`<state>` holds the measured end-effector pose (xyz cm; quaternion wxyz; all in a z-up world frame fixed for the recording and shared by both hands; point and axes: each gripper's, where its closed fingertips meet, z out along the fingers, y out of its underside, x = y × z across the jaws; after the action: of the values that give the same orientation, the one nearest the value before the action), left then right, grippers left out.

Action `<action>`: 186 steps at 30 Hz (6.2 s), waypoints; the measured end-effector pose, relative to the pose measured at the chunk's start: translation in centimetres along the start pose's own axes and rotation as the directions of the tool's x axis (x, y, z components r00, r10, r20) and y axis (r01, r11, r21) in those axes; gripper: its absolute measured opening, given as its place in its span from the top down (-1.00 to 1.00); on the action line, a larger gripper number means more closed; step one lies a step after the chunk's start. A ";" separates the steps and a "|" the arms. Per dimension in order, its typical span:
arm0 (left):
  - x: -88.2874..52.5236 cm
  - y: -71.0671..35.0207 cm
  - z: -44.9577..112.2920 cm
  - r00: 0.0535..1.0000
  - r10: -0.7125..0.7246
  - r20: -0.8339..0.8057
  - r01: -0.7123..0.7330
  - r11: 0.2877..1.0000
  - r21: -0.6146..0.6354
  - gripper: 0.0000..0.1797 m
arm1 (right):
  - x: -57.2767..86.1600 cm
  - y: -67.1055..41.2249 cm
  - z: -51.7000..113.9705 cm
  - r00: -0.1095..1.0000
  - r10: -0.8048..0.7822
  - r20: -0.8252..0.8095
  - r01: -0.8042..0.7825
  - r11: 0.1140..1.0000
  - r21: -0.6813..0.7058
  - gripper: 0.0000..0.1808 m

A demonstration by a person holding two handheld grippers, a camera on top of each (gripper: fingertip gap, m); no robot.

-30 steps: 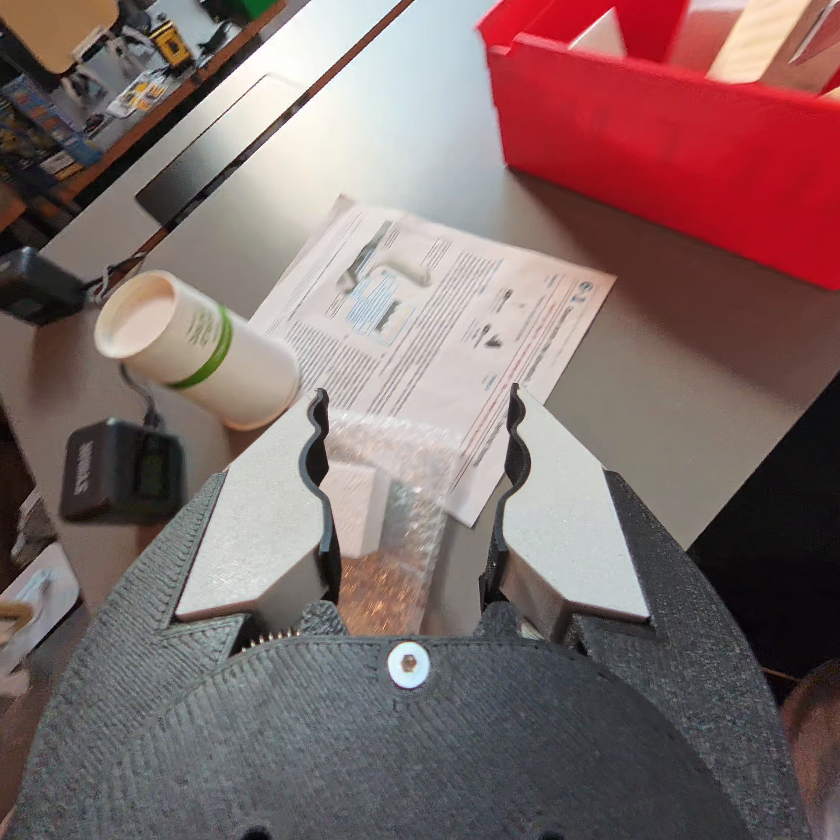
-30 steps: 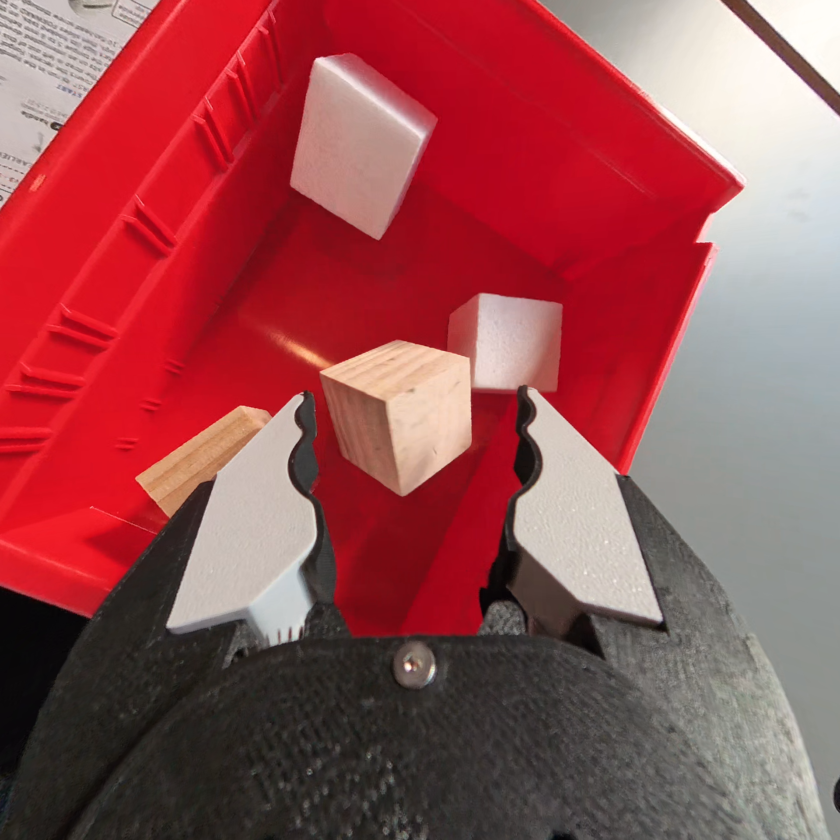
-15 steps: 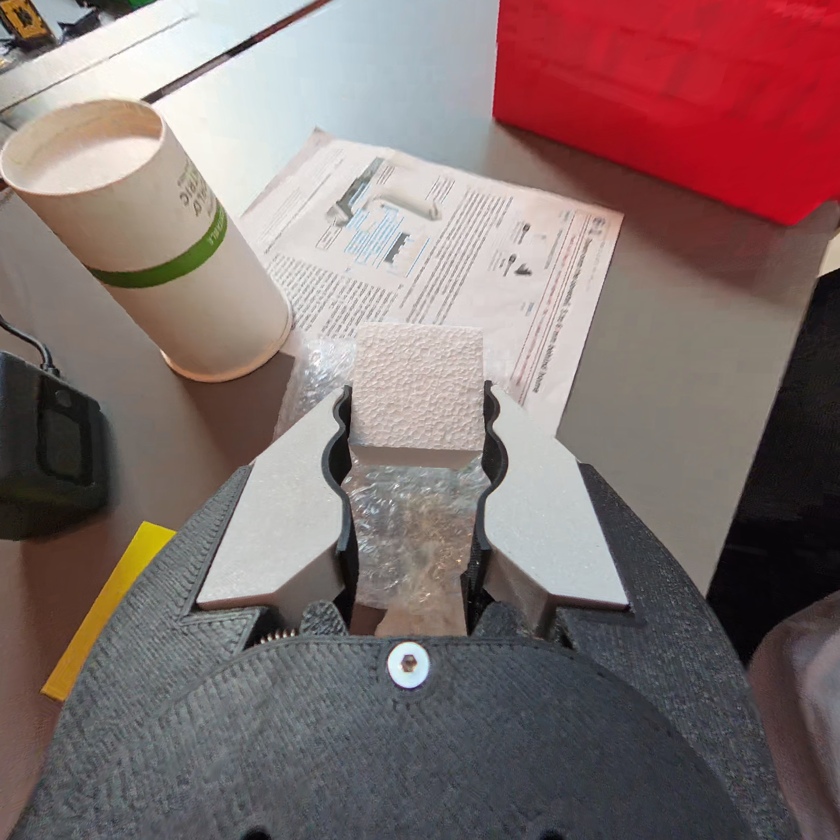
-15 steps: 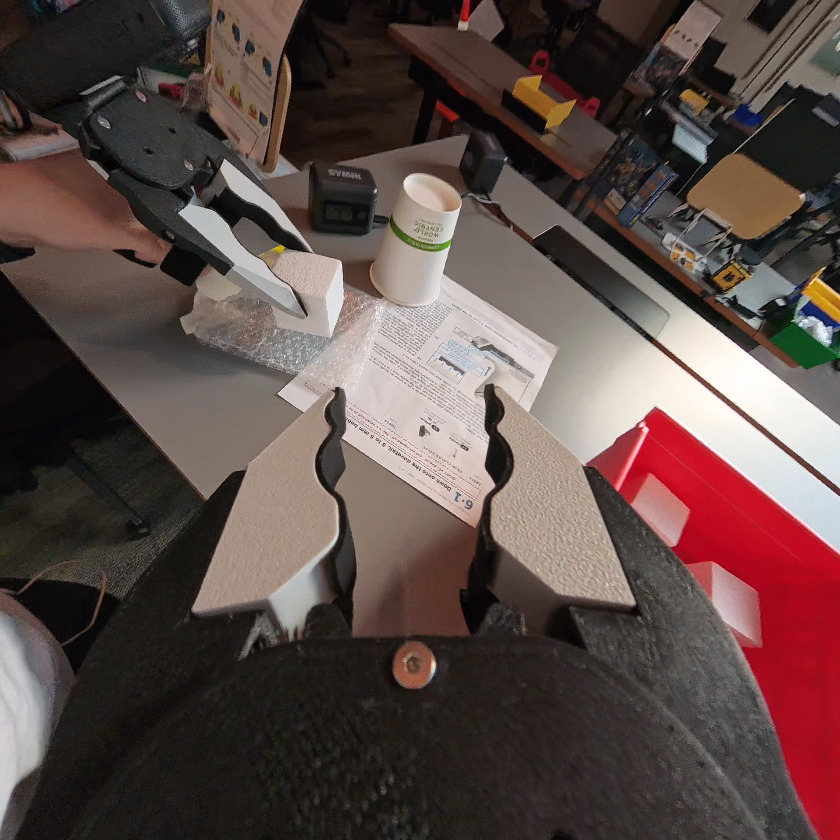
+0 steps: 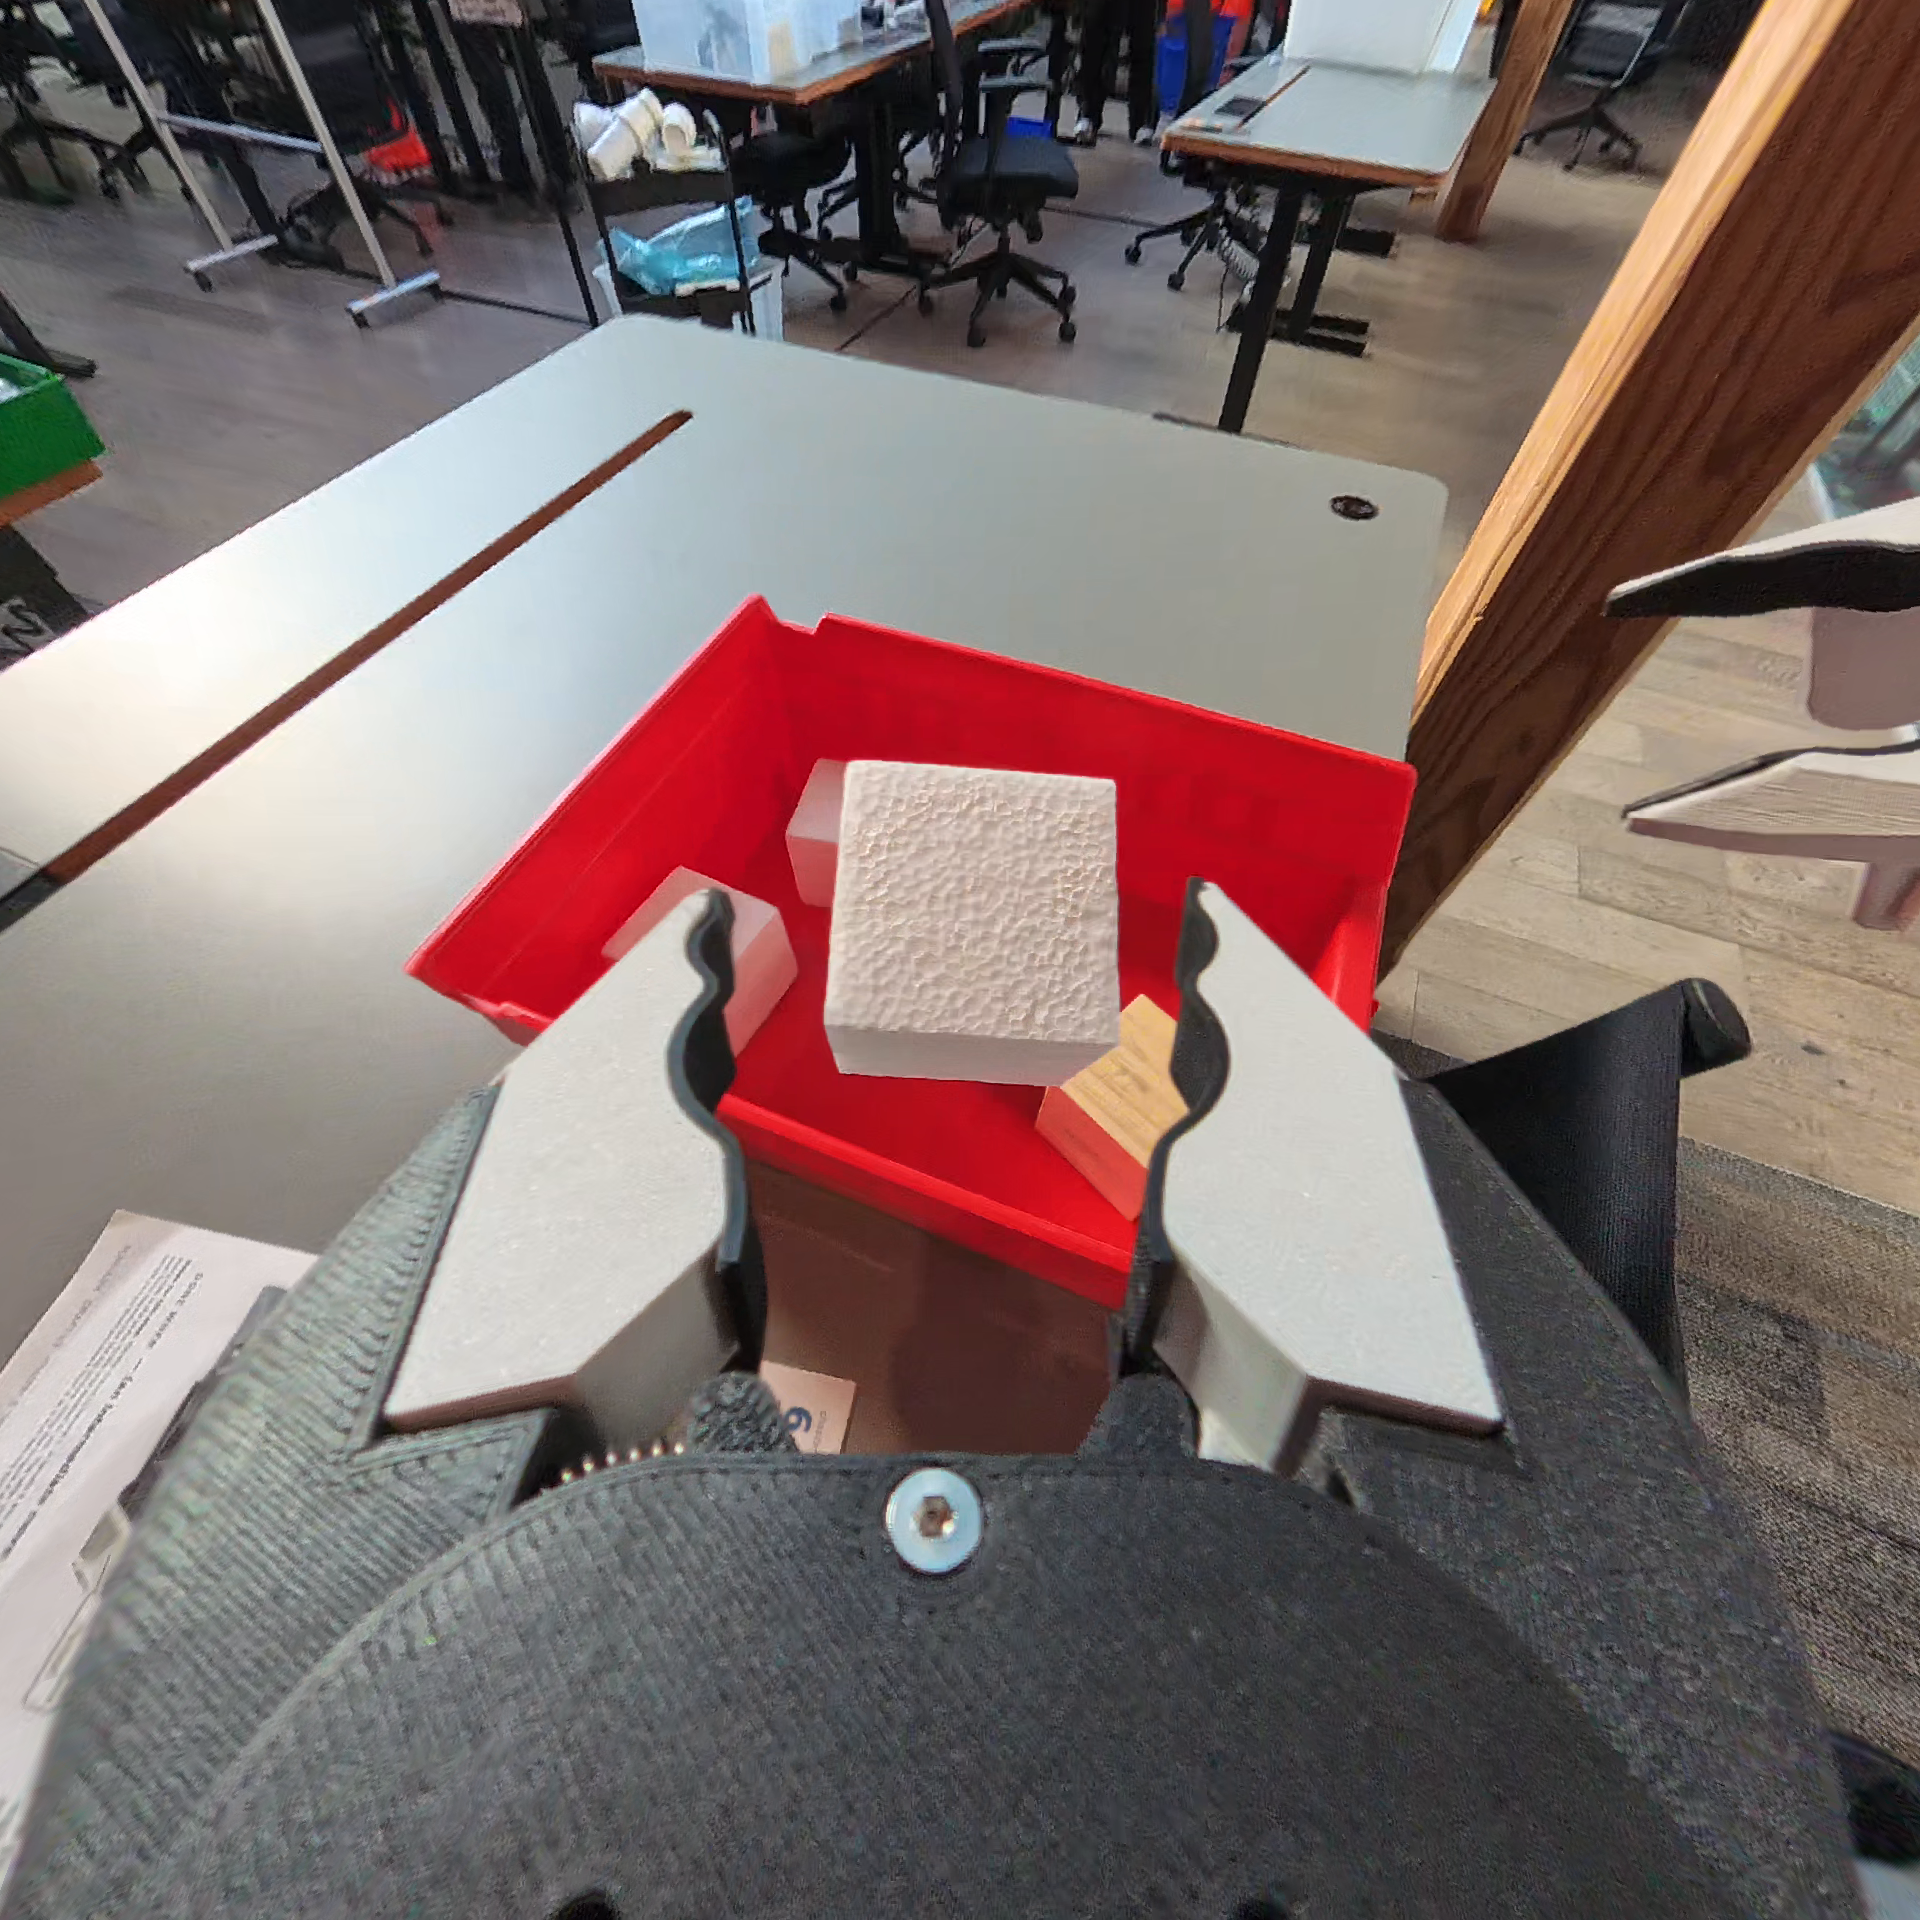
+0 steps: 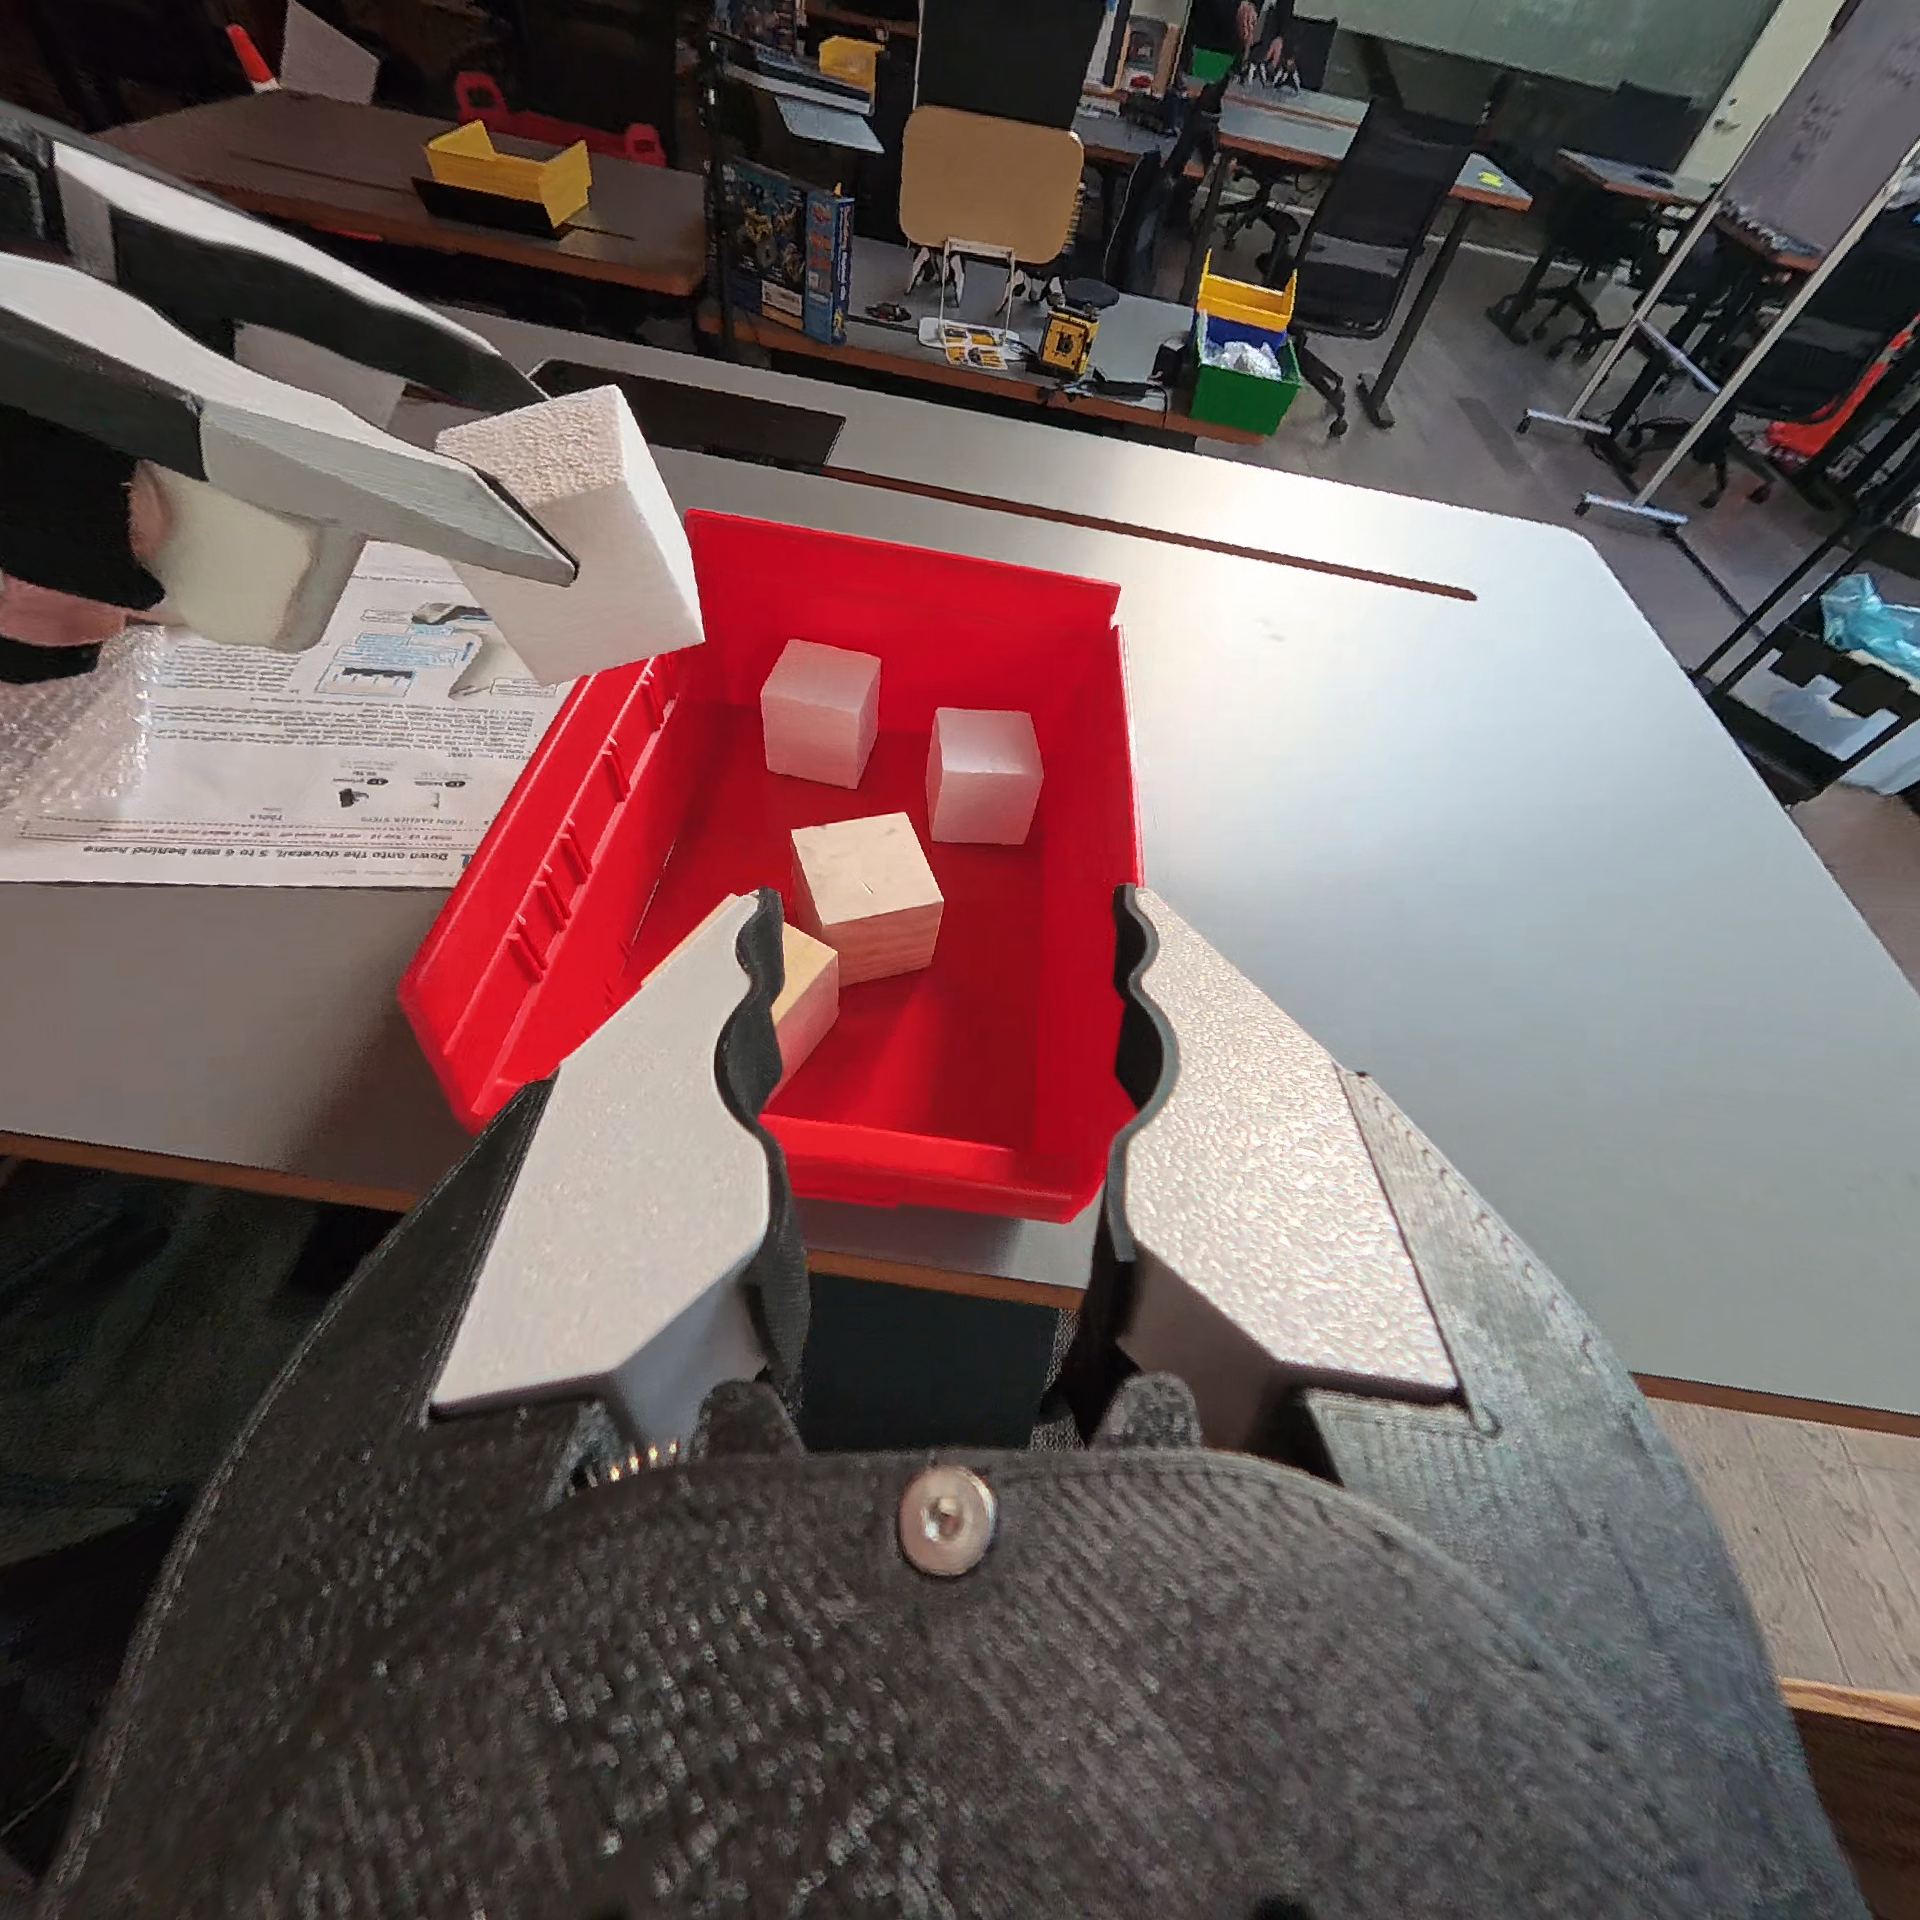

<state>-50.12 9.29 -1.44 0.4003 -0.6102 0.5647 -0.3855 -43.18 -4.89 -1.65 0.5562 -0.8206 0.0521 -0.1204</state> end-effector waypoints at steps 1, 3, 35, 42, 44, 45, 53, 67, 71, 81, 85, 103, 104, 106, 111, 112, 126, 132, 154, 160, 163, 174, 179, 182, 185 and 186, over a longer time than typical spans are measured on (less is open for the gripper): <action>-0.4 0.5 0.8 1.000 -0.017 0.022 0.018 0.998 -0.058 -0.05 | 1.1 0.7 -0.1 1.000 -0.007 0.011 0.007 1.000 -0.019 0.31; -1.5 1.7 1.5 0.991 -0.105 0.086 0.114 0.988 -0.107 -0.09 | 3.9 1.7 0.2 0.999 -0.030 0.012 0.030 0.999 -0.029 0.31; 10.0 6.1 -0.4 0.978 -0.209 -0.023 0.202 0.964 -0.171 0.40 | 15.3 15.7 -4.5 0.935 0.355 -0.028 -0.196 0.448 -0.872 0.97; 19.8 0.2 6.7 0.983 0.185 -0.010 -0.183 0.962 -0.202 0.39 | 21.5 26.7 -31.7 0.841 0.475 -0.261 -0.495 0.477 -0.727 0.96; 25.3 -1.3 9.9 0.966 0.256 -0.042 -0.260 0.947 -0.190 0.39 | 22.1 31.9 -40.1 0.780 0.508 -0.366 -0.599 0.434 -0.673 0.97; 28.5 -1.9 11.7 0.956 0.285 -0.065 -0.292 0.939 -0.181 0.39 | 22.4 34.7 -44.3 0.745 0.521 -0.417 -0.646 0.408 -0.645 0.96; 60.5 -2.9 26.3 0.843 0.453 -0.292 -0.501 0.857 -0.117 0.41 | 23.2 56.2 -71.9 0.513 0.501 -0.697 -0.850 0.183 -0.494 0.96; 104.7 1.2 44.3 0.211 0.359 -0.909 -0.667 0.733 0.134 0.76 | 41.5 73.5 -83.6 0.352 0.565 -0.747 -0.904 -0.004 -0.428 0.95; 116.0 3.5 50.0 -0.179 0.246 -0.953 -0.703 0.646 0.299 0.74 | 52.3 74.5 -82.7 0.342 0.573 -0.745 -0.919 0.037 -0.393 0.96; 125.0 3.0 73.7 -0.464 0.174 -0.869 -0.863 0.132 0.487 0.32 | 82.1 75.6 -77.4 0.390 0.600 -0.699 -0.915 0.167 -0.367 0.96; 123.8 -2.1 86.0 -0.257 0.160 -0.953 -0.946 0.161 0.282 0.29 | 96.9 76.0 -72.0 0.458 0.630 -0.627 -0.879 0.215 -0.426 0.96; 82.6 -25.4 139.9 0.581 0.363 -0.729 -0.803 0.406 -0.437 0.32 | 148.0 61.9 -17.8 0.885 0.458 -0.085 -0.310 0.445 -0.840 0.96; 79.6 -27.1 141.7 0.616 0.349 -0.706 -0.774 0.432 -0.463 0.32 | 149.6 60.9 -14.4 0.887 0.458 -0.062 -0.288 0.443 -0.849 0.96; 73.8 -30.7 145.2 0.676 0.325 -0.661 -0.721 0.480 -0.500 0.32 | 152.4 58.8 -8.0 0.886 0.464 -0.007 -0.237 0.440 -0.866 0.97; 60.1 -38.0 154.8 0.792 0.253 -0.556 -0.572 0.626 -0.530 0.32 | 159.7 54.1 9.2 0.884 0.451 0.123 -0.112 0.459 -0.881 0.96; 57.2 -39.3 156.9 0.818 0.225 -0.530 -0.527 0.663 -0.532 0.32 | 161.2 53.3 12.9 0.885 0.441 0.151 -0.078 0.460 -0.884 0.96; 7.9 -54.8 170.0 0.959 -0.279 -0.047 0.247 0.907 -0.340 0.32 | 173.9 35.1 65.4 0.817 0.293 0.497 0.343 0.445 -0.827 0.97; -15.5 -58.5 174.9 0.956 -0.293 -0.015 0.275 0.913 -0.302 0.32 | 172.4 26.3 89.1 0.812 0.269 0.519 0.340 0.505 -0.794 0.96; -88.6 -75.5 199.8 0.886 -0.431 0.169 0.452 0.885 -0.111 0.32 | 184.5 -5.9 166.1 0.742 0.232 0.629 0.450 0.524 -0.723 0.97; -110.4 -79.8 208.1 0.907 -0.407 0.107 0.413 0.910 -0.043 0.33 | 187.6 -12.9 188.3 0.761 0.230 0.606 0.391 0.583 -0.712 0.97; -121.7 -83.3 213.9 0.921 -0.385 0.054 0.389 0.917 -0.087 0.33 | 189.4 -16.4 197.8 0.786 0.296 0.542 0.302 0.582 -0.755 0.97; -156.0 -94.6 238.8 0.944 -0.324 -0.067 0.313 0.940 -0.132 0.32 | 203.5 -27.7 232.3 0.818 0.403 0.411 0.098 0.607 -0.788 0.96; -171.0 -98.4 248.1 0.932 -0.360 -0.029 0.351 0.922 -0.164 0.33 | 211.6 -33.3 249.0 0.834 0.398 0.382 0.115 0.552 -0.826 0.97; -180.4 -100.7 252.7 0.934 -0.356 0.013 0.354 0.922 -0.158 0.33 | 215.6 -37.0 259.4 0.840 0.387 0.380 0.140 0.523 -0.841 0.97; -190.2 -103.0 257.6 0.921 -0.388 0.028 0.389 0.917 -0.087 0.33 | 219.4 -40.7 270.7 0.840 0.371 0.397 0.156 0.536 -0.830 0.96; -193.4 -103.5 259.4 0.916 -0.400 0.022 0.400 0.913 -0.076 0.33 | 220.6 -41.7 274.7 0.841 0.367 0.399 0.154 0.545 -0.825 0.96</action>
<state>216.00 220.37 -8.54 0.2904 -0.7292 0.4416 -0.4347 237.99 209.65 -29.03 0.0981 -0.9778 -0.0001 0.1853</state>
